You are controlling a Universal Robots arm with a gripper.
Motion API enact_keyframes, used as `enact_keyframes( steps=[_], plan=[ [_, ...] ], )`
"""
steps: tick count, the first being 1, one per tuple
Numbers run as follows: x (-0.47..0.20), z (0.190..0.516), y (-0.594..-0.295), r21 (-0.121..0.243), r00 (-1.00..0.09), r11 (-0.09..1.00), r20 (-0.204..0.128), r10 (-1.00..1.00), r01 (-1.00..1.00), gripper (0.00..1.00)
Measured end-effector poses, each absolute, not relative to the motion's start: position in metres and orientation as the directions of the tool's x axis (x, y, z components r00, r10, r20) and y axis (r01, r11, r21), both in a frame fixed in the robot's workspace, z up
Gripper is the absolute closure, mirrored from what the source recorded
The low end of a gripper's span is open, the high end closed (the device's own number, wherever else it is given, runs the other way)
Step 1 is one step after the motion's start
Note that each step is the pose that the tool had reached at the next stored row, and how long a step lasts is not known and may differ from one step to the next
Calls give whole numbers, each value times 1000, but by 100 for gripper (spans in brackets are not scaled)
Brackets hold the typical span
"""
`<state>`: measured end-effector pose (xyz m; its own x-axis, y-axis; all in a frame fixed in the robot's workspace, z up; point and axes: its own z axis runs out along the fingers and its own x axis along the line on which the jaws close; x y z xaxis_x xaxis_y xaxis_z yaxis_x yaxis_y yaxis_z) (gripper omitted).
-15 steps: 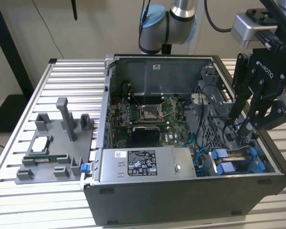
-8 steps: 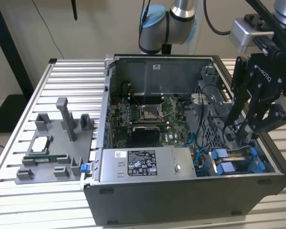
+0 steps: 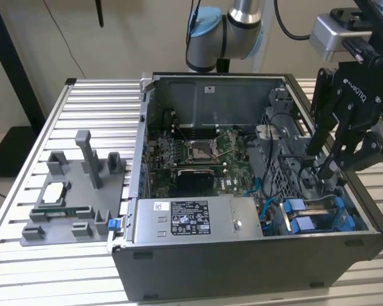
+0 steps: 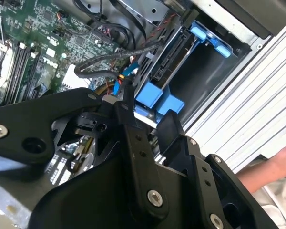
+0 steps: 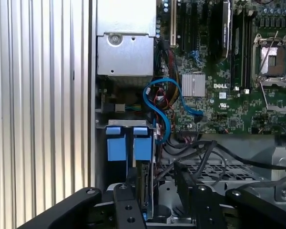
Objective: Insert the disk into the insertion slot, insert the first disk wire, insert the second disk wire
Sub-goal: 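Insert the first disk wire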
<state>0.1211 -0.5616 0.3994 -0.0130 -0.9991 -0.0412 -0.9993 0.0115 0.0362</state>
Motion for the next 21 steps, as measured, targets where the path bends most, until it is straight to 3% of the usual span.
enact_keyframes(
  steps=[21],
  plan=[
    [118,387,-545,24,56,-57,-46,-997,-998,0]
  ],
)
